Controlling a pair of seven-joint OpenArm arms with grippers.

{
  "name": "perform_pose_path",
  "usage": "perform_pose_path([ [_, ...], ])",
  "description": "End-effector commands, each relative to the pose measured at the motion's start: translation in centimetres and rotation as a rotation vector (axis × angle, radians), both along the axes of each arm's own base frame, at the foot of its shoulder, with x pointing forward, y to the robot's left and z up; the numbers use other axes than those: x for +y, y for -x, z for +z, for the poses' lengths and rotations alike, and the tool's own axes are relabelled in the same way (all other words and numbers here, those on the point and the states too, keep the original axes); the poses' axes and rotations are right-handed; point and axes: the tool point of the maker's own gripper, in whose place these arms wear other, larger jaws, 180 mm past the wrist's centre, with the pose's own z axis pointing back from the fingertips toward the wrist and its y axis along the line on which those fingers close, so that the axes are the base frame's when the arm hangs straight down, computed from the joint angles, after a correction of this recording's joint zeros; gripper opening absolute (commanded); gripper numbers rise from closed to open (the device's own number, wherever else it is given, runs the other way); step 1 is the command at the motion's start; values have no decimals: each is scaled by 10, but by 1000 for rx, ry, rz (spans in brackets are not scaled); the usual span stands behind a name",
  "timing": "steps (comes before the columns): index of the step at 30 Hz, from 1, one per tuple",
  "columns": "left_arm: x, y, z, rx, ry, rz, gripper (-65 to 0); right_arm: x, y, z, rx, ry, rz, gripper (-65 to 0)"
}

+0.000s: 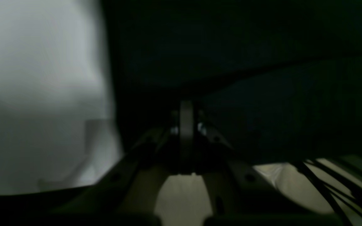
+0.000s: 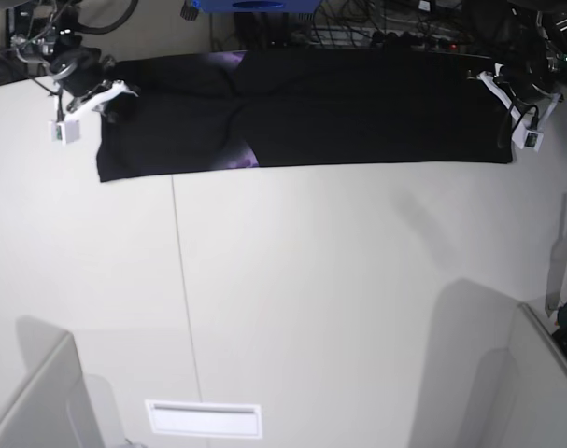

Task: Fold the T-shirt properly
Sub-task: 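Grasp the folded strip's ends with the right and left grippers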

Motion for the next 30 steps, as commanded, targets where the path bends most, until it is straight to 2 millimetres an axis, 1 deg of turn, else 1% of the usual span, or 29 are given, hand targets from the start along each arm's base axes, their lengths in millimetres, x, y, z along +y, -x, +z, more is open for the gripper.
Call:
perform_pose_path([
  [1, 9, -1, 1, 7, -43, -7, -650, 0, -7, 5, -31, 10, -2, -650],
  [2, 9, -4, -1, 8, -60, -12, -650, -3, -6, 0, -17, 32, -6, -650],
  [3, 8, -5, -8, 16, -76, -19, -650, -5, -6, -6, -2, 57, -6, -650],
  [5, 9, -2, -23, 52, -114, -28, -650, -10, -8, -15, 22, 95, -6, -650],
  [6, 12, 3, -33, 77, -128, -24, -650, -12, -11, -20, 30, 100, -11, -650],
  [7, 12, 2, -41, 86, -127, -20, -650, -11, -15, -25, 37, 96, -18, -650],
  [8, 11, -3, -48, 85, -117, -12, -650, -12, -19, -30, 42, 94, -25, -650],
  [11, 13, -16, -53, 70, -94, 13, -650, -19, -36, -40, 48, 103, -37, -650],
  [13, 11, -29, -50, 43, -93, 11, -650, -22, -49, -43, 45, 111, -44, -650],
  [16, 13, -50, -41, -5, -101, 15, -650, -23, -75, -41, 20, 116, -46, -650],
  [18, 14, -60, -36, -17, -104, 17, -650, -25, -87, -42, 19, 125, -48, -650],
  [20, 15, -70, -30, -22, -106, 20, -650, -27, -96, -42, 17, 139, -47, -650],
  [22, 17, -78, -25, -29, -114, 19, -650, -27, -98, -39, 9, 144, -46, -650],
  [24, 18, -85, -13, -62, -126, 16, -650, -27, -102, -30, -20, 144, -49, -650],
  [25, 23, -88, -3, -89, -144, 26, -650, -26, -103, -25, -38, 144, -46, -650],
  [28, 42, -87, 23, -142, -194, 82, -650, -21, -108, -1, -116, 136, -36, -650],
  [30, 48, -87, 40, -196, -201, 90, -650, -16, -112, 12, -160, 113, -35, -650],
])
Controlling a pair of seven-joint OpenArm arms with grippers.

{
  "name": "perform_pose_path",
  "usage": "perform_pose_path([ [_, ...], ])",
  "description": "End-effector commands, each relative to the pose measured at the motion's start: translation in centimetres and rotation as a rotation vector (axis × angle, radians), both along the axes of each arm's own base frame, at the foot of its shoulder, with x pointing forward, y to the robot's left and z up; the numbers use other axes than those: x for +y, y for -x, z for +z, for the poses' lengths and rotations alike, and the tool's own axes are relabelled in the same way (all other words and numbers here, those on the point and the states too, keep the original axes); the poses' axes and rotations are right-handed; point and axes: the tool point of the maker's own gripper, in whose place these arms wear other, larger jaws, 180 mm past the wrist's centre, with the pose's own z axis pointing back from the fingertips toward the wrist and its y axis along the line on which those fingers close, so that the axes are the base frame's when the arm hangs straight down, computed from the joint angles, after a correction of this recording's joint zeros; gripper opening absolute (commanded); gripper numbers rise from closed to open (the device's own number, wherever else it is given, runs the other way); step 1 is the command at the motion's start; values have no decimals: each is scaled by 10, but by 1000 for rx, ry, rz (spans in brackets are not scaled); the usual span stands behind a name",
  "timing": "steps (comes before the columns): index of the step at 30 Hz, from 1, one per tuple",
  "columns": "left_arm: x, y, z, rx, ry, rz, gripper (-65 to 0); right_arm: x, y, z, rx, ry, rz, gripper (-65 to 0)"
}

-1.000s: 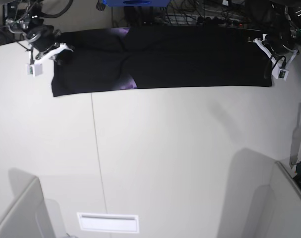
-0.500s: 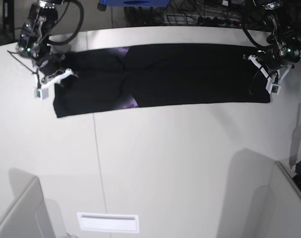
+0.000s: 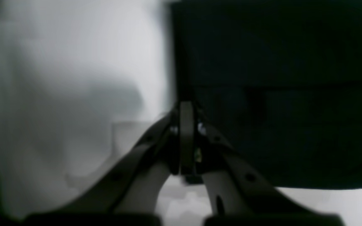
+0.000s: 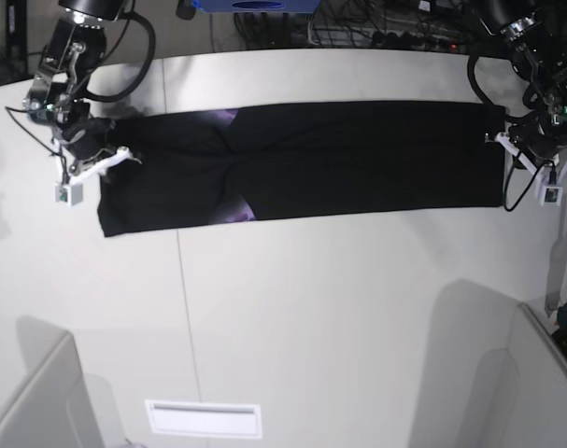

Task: Fold the T-shirt properly
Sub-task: 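Grasp the folded strip's ends with the right and left grippers, then fold the left gripper's end of the strip toward the right gripper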

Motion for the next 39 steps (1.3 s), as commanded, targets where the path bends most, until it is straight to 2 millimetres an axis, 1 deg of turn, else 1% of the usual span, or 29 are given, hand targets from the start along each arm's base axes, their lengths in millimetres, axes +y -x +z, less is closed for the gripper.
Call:
perform_pose_path([
  [1, 1, -6, 18, -68, -2, -34, -650, 3, -16, 24, -92, -20, 11, -650],
  [2, 4, 1, 22, -79, 13, -41, -650, 6, -19, 33, -122, -32, 15, -650],
  [3, 7, 7, 25, -90, 33, -37, -650, 7, -17, 39, -137, -39, 20, -650],
  [6, 19, 24, 33, -136, 78, 18, -650, 15, -15, 65, -207, -41, 47, -650],
  [9, 30, 39, 34, -151, 94, 67, -650, 21, -12, 82, -249, -21, 66, -650],
  [10, 33, 42, 32, -155, 108, 85, -635, 23, -11, 85, -255, -19, 75, -650],
  [13, 35, 47, 15, -148, 192, 129, -267, 39, -10, 83, -248, -35, 115, -650],
  [14, 34, 48, 10, -148, 224, 140, -178, 42, -9, 82, -245, -40, 125, -650],
  [15, 32, 44, 6, -166, 257, 145, -91, 47, -8, 80, -239, -45, 136, -650],
  [16, 31, 39, 5, -195, 287, 151, -25, 51, -7, 79, -234, -51, 147, -650],
  [17, 31, 36, 3, -217, 305, 159, 0, 54, -6, 78, -231, -55, 155, -650],
  [18, 30, 32, 1, -230, 320, 163, 0, 57, -6, 78, -232, -58, 164, -650],
  [21, 16, 19, -10, -236, 358, 121, 0, 65, -6, 77, -228, -67, 183, -650],
  [24, 1, 4, -21, -246, 407, 93, 0, 65, -6, 77, -228, -67, 183, -650],
  [26, -4, 2, -35, -235, 450, 111, 0, 65, -6, 77, -228, -67, 183, -650],
  [28, -2, 1, -43, -220, 477, 133, 0, 64, -5, 77, -227, -67, 182, -650],
  [31, -2, 6, -58, -195, 515, 168, -8, 62, -2, 74, -221, -65, 174, -650],
  [32, -2, 7, -61, -188, 523, 177, -51, 62, -2, 74, -221, -65, 174, -650],
  [33, 0, 9, -63, -181, 525, 182, -107, 62, -2, 74, -221, -65, 174, -650],
  [35, -2, 12, -69, -160, 538, 187, -288, 62, -1, 74, -218, -65, 173, -650],
  [37, -8, 13, -77, -136, 556, 182, -502, 62, 1, 73, -215, -65, 174, -650],
  [38, -8, 14, -78, -132, 559, 185, -586, 62, 1, 73, -215, -65, 174, -650],
  [39, -7, 14, -79, -133, 561, 188, -650, 62, 1, 73, -216, -65, 174, -650],
])
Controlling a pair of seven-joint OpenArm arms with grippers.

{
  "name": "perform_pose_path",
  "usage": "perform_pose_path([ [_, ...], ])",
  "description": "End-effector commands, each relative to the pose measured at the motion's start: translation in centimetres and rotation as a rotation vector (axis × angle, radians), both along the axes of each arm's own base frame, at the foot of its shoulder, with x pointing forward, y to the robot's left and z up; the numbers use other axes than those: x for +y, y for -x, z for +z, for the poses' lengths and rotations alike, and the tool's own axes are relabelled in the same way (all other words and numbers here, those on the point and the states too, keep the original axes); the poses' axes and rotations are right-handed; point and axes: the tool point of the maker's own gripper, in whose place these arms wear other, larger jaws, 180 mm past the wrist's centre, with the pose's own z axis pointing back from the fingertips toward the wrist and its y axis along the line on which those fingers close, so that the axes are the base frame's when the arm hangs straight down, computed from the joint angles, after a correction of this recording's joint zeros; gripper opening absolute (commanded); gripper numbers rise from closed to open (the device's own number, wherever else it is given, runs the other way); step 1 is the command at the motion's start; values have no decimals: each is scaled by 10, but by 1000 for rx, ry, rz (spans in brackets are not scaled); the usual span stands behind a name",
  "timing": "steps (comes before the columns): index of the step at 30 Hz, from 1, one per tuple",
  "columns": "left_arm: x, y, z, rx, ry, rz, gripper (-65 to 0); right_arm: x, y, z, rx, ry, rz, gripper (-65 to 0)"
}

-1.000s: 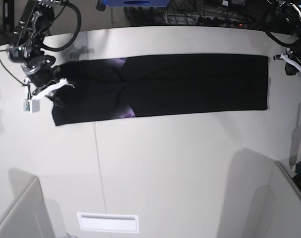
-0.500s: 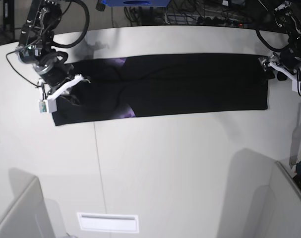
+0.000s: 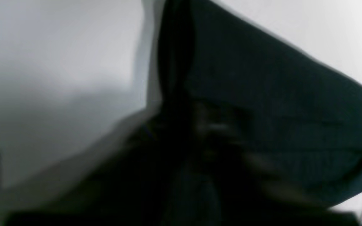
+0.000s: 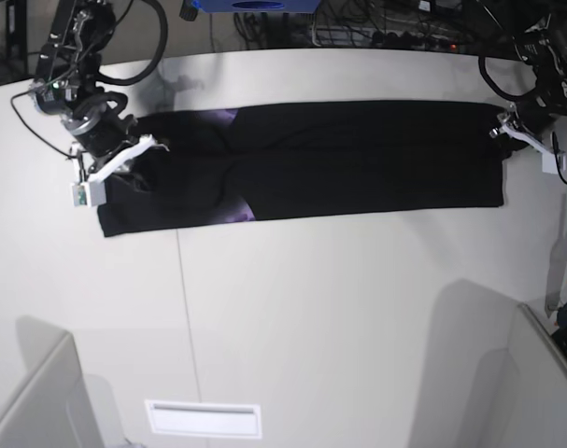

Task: Fold the T-shirt properly
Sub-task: 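Fold the left gripper's end of the strip toward the right gripper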

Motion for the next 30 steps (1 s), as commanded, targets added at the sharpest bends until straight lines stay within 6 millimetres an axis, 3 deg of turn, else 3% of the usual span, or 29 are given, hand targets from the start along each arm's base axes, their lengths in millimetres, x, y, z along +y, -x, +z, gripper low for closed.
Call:
perform_pose_path([
  [1, 8, 8, -5, 60, -31, -20, -650, 0, -5, 12, -49, -5, 2, -650],
  [4, 25, 5, -2, 34, -51, 13, -650, 0, -2, 10, -41, -5, 3, -650],
  [11, 72, 1, 30, -46, -187, 38, -650, -1, 5, 6, -23, -4, 2, -650],
  [16, 73, 6, 63, -109, -309, -24, -650, -1, 8, 4, -16, -6, 1, -650],
  [19, 58, 12, 77, -126, -361, -94, -650, 3, 8, 6, -21, -41, 3, -650],
  [23, 17, 12, 91, -182, -363, -123, -650, 11, 7, 14, -41, -118, 12, -650],
  [28, -57, 4, 106, -259, -315, -207, -650, 12, 5, 15, -45, -119, 12, -650],
  [30, -84, 1, 100, -255, -264, -241, -650, 11, 6, 14, -42, -118, 12, -650],
])
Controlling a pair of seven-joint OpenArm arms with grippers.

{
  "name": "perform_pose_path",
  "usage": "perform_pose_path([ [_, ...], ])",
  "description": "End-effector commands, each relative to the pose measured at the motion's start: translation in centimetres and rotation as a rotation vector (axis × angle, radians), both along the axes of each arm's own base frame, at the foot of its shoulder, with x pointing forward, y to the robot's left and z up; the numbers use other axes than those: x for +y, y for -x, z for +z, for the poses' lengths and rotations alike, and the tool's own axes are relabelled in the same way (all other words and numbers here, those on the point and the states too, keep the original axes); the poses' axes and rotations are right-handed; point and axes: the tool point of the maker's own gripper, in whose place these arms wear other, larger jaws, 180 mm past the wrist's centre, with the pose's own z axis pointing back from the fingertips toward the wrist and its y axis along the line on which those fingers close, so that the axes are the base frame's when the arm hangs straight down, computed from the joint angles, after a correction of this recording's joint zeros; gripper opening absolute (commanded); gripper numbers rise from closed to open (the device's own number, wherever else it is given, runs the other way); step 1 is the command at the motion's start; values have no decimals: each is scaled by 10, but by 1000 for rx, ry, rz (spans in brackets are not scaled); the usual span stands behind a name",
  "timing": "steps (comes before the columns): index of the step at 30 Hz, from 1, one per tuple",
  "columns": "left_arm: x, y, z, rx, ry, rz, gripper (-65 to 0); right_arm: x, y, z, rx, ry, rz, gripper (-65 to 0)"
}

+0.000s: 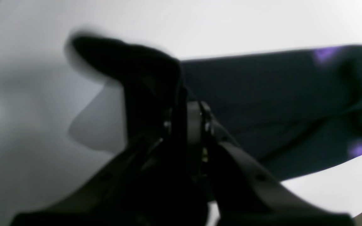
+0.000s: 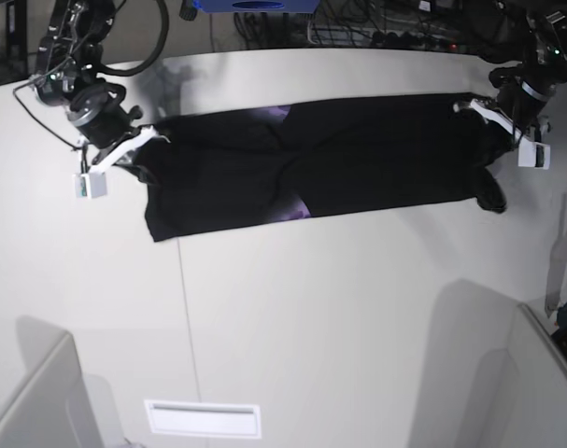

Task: Fold the T-shirt properly
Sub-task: 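Fold the left gripper's end of the strip toward the right gripper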

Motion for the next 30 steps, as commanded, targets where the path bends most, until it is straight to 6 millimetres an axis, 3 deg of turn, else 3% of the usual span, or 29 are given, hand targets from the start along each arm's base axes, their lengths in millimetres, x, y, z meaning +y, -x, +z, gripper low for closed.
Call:
perform_pose_path([
  [1, -11, -2, 1, 1, 22, -16, -650, -1, -5, 12, -48, -2, 1, -650],
  [6, -66, -14, -14, 50, 131, -77, -650, -2, -5, 11, -47, 1, 1, -650],
  [15, -117, -30, -19, 82, 220, -121, -650, -11, -6, 12, -48, 11, -24, -650],
  [22, -144, -36, -17, 86, 250, -178, -650, -12, -7, 13, -50, 12, -24, -650],
  [30, -145, -33, -19, 94, 251, -181, -650, -12, -7, 13, -50, 12, -24, -650],
])
